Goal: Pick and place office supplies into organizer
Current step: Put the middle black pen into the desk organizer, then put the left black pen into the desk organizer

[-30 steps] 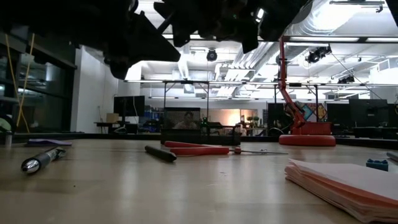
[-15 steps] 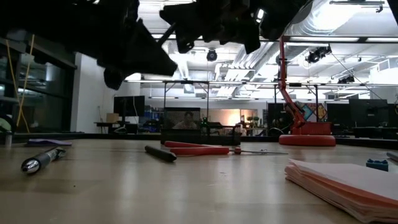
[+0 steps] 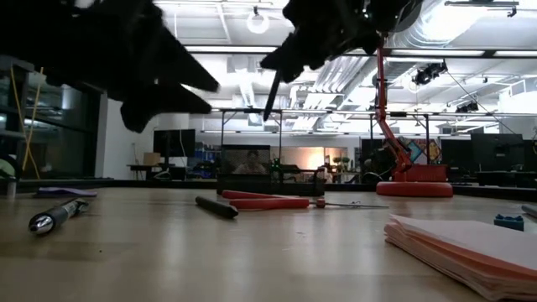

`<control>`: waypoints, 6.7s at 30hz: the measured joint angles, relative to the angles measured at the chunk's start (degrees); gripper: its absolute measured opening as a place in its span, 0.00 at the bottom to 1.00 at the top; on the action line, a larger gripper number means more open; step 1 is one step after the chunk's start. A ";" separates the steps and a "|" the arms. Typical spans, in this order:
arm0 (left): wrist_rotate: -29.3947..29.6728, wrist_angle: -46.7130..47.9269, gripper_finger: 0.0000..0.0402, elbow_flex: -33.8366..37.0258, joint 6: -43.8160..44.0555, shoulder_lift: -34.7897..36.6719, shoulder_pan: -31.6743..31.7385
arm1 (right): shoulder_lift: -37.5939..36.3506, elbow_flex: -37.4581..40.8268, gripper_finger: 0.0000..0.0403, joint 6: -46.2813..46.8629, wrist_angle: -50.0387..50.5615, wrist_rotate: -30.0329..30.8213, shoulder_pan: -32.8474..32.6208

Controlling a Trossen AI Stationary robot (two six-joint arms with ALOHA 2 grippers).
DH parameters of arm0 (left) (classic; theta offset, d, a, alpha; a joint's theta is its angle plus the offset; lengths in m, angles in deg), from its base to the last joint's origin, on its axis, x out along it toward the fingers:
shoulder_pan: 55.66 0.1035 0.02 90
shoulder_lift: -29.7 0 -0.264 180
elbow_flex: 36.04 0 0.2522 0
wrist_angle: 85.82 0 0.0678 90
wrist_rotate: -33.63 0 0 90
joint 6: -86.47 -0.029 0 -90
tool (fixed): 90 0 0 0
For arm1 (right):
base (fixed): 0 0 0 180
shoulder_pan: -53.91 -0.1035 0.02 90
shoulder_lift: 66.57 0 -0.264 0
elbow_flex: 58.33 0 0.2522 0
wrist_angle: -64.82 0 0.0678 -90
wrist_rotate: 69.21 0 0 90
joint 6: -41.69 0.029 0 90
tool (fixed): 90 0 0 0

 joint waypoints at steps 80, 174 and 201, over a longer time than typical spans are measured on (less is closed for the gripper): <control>-39.53 -19.46 0.46 15.16 -9.97 16.09 18.90 | 23.32 -24.52 0.32 -2.97 5.40 1.52 15.34; 5.01 5.09 0.18 17.04 -20.17 41.26 -26.66 | 30.66 -24.27 0.29 72.56 19.60 30.39 -21.43; 3.87 12.52 0.18 17.04 -14.46 41.62 -26.48 | 48.04 -63.80 0.29 66.87 57.25 47.08 -24.65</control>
